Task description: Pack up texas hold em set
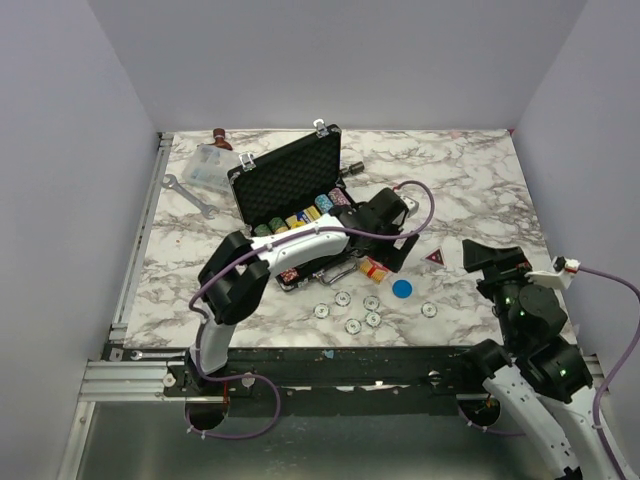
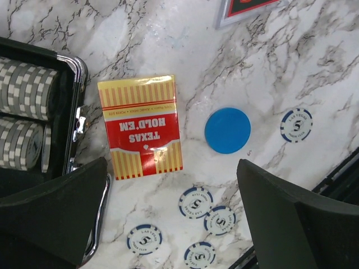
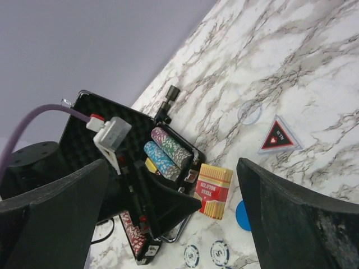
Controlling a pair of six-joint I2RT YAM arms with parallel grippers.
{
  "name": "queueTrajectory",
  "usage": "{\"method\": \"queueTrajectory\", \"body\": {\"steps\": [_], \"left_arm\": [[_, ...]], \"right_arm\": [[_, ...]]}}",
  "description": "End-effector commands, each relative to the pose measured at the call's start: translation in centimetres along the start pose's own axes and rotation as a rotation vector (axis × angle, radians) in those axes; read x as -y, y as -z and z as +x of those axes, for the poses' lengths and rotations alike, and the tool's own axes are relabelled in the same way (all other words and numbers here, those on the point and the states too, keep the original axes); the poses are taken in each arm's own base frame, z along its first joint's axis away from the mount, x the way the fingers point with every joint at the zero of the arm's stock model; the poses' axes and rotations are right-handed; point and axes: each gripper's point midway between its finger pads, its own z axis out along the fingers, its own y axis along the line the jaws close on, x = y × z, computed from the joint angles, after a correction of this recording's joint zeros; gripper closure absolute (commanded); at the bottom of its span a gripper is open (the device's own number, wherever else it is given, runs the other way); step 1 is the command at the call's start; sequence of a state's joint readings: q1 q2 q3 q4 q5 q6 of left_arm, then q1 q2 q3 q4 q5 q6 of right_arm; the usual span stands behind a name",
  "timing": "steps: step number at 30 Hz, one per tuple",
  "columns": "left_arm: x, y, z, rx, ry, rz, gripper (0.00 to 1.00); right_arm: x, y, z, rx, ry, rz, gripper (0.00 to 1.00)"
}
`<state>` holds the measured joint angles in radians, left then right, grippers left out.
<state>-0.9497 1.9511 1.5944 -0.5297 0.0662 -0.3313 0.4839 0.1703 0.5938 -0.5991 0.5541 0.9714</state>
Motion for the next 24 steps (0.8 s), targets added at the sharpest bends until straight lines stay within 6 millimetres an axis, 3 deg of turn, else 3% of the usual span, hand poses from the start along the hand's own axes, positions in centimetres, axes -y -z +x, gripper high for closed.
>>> {"method": "queueTrajectory", "body": {"steps": [1,8,13,24], "left_arm": [[-0.6,-1.7,1.1,-0.083,-0.051,-0.054,0.02],[-1.8,-3.5,2.6,-0.137,-0.059,-0.129,0.01],[-1.4,-4.8,3.9,-0.181,-0.07,-0.129,0.02],[-1.6,-6.8,3.4,-0.183,-0.136,-0.201,0.09]], "right_arm": [[1.5,0.1,-0.3,0.009,0.049,0.073,0.0],[1.5,-0.7,1.0,-0.045,0.1,0.097,0.0],[1.5,-0.6,1.0,-0.042,0.094,0.082,0.0],[1.6,-0.8,1.3,-0.045,0.097,0.08,0.0]]}}
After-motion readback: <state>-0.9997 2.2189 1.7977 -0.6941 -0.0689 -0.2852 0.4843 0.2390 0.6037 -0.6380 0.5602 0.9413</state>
